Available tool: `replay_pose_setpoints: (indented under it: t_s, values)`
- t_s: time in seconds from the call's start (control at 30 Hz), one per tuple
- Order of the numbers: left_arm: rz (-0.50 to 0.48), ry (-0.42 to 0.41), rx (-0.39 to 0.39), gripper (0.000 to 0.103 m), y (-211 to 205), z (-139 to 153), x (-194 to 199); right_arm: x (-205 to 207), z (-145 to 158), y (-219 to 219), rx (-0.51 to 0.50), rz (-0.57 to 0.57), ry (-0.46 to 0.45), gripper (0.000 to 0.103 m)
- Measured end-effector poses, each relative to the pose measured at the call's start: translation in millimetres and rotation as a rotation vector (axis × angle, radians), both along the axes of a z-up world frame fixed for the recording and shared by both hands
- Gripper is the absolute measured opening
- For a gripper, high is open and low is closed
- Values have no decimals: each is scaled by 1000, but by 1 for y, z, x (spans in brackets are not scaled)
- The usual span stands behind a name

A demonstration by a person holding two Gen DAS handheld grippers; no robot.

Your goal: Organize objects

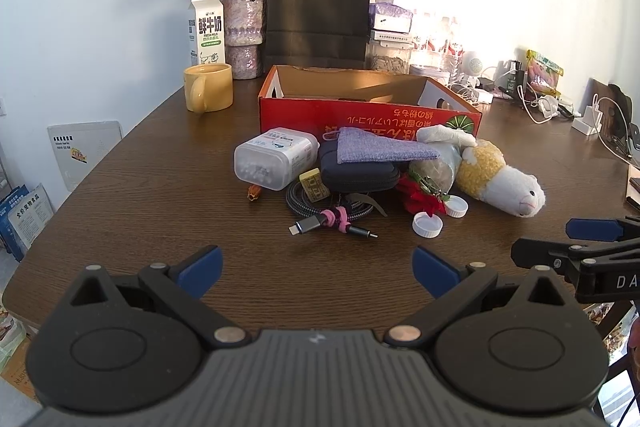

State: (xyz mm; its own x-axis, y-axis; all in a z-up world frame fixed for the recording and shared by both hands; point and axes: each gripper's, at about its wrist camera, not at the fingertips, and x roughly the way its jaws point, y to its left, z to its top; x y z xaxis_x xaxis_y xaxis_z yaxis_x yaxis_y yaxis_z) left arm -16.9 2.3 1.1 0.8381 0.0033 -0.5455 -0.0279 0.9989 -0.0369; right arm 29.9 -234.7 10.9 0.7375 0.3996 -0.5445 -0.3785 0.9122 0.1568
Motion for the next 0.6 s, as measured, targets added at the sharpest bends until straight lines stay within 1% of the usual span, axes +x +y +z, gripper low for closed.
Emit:
replay_pose_setpoints:
  t_s: [0.6]
  values:
    - [0,-1,-1,103,1,1,-1,0,0,0,0,0,0,103]
